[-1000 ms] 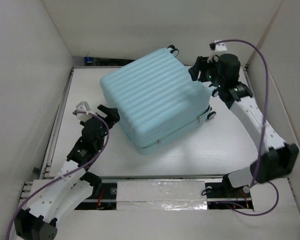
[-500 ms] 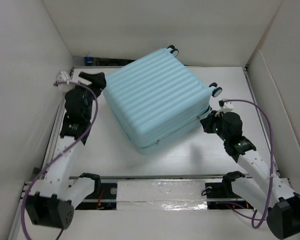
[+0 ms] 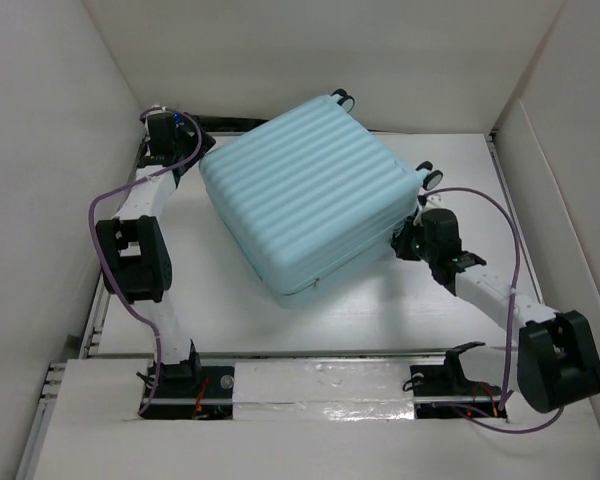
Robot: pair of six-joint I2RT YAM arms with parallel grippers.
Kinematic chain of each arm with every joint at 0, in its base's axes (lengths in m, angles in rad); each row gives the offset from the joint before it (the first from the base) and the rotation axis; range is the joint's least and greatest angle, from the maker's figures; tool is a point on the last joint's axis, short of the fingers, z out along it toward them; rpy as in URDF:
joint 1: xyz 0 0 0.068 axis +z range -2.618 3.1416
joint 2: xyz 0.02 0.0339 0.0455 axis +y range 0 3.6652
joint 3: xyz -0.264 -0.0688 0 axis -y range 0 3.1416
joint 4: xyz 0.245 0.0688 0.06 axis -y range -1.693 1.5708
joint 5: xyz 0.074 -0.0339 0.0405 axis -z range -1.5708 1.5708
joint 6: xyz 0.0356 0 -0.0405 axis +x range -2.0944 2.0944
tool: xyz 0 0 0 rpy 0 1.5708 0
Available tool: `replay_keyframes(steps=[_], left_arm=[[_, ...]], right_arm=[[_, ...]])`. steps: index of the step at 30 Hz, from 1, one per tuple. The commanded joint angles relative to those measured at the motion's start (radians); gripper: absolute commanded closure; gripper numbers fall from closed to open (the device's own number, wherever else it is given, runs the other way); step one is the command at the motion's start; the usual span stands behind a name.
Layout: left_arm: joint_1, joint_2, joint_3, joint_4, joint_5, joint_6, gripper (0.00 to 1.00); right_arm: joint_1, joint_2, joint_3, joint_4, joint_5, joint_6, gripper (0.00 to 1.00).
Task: Pack the luggage
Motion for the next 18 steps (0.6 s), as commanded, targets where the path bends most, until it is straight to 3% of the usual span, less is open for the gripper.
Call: replay_keyframes(steps=[1,8,11,15,18], left_arm=[[0.008,0.014,0.059,-0.041,0.049,0.059,0.26],[0.008,0.056,-0.022,0.017,0.121,0.014,0.26],[-0.014,-0.021,-0.178,0.163,0.165,-0.070,0.28],[-0.054,-0.160,-0.475,0.373,0.135,-0.157,0.28],[-0.054,-0.269,-0.604,0.447,0.089,-0.202,0.28]], right_arm=[[0.000,0.068,0.141,0.174,-0.053,0.001,1.00],[-0.011,0.203,0.242,0.229,-0.077,0.005,1.00],[-0.043,0.282,0.282,0.273,-0.102,0.002,1.00],[-0.072,0.384,0.417,0.247,-0.212,-0.010,1.00],[-0.072,0.401,0.455,0.195,-0.229,-0.027,0.99]])
